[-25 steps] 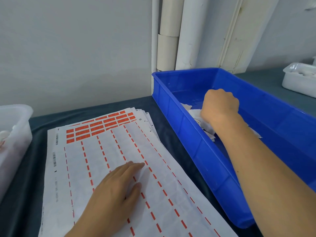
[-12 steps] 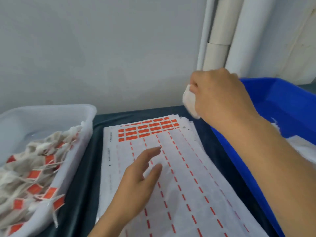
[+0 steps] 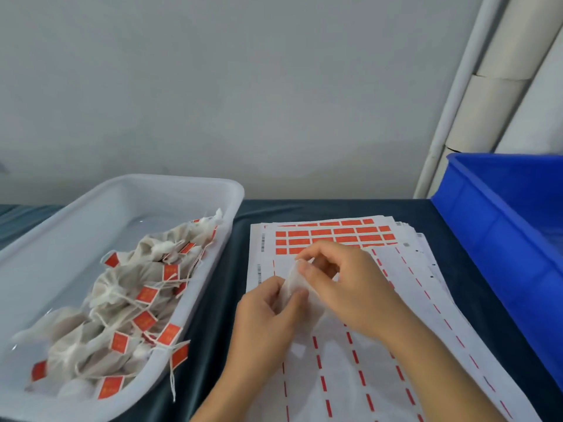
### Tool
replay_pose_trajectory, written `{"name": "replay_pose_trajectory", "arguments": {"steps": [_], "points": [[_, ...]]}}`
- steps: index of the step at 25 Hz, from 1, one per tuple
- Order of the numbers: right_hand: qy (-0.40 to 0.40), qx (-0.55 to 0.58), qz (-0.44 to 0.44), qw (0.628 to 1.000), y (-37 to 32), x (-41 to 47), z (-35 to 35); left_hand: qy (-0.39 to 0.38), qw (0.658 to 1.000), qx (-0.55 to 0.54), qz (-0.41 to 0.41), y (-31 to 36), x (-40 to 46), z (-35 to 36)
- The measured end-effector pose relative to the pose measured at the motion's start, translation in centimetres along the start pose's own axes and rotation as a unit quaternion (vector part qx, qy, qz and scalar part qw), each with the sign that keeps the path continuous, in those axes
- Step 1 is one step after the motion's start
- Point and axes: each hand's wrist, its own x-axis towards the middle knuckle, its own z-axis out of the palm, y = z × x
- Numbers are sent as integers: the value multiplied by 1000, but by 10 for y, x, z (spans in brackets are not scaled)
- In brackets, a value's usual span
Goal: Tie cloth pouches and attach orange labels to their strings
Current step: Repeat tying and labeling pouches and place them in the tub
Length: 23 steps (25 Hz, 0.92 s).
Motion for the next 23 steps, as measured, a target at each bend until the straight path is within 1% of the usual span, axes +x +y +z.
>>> {"name": "replay_pose_trajectory", "arguments": {"steps": [2,4,7,10,15,19,21,23], "points": [[32,57,13,998,11,-5,15,32,998,-48,-10,-4,3,0],[67,103,30,992,21,-11,29,31,996,-82,-26,-9,5,-1],[118,163,52,978,33,-17,39,-29,990,-137,-31,-13,5,1],[135,199,54,969,39,-20,40,-64,988,-139,-19,-14,3,2],[137,203,58,968,38,-20,41,-54,986,-156,-22,-16,3,4],[173,185,49,966,37,-20,39,-89,979,-180,-25,-14,4,7],[205,157,21,966,36,-21,39,-82,982,-168,-11,-13,2,10],[208,123,-27,970,32,-24,42,-65,987,-147,18,-12,-1,11]]}}
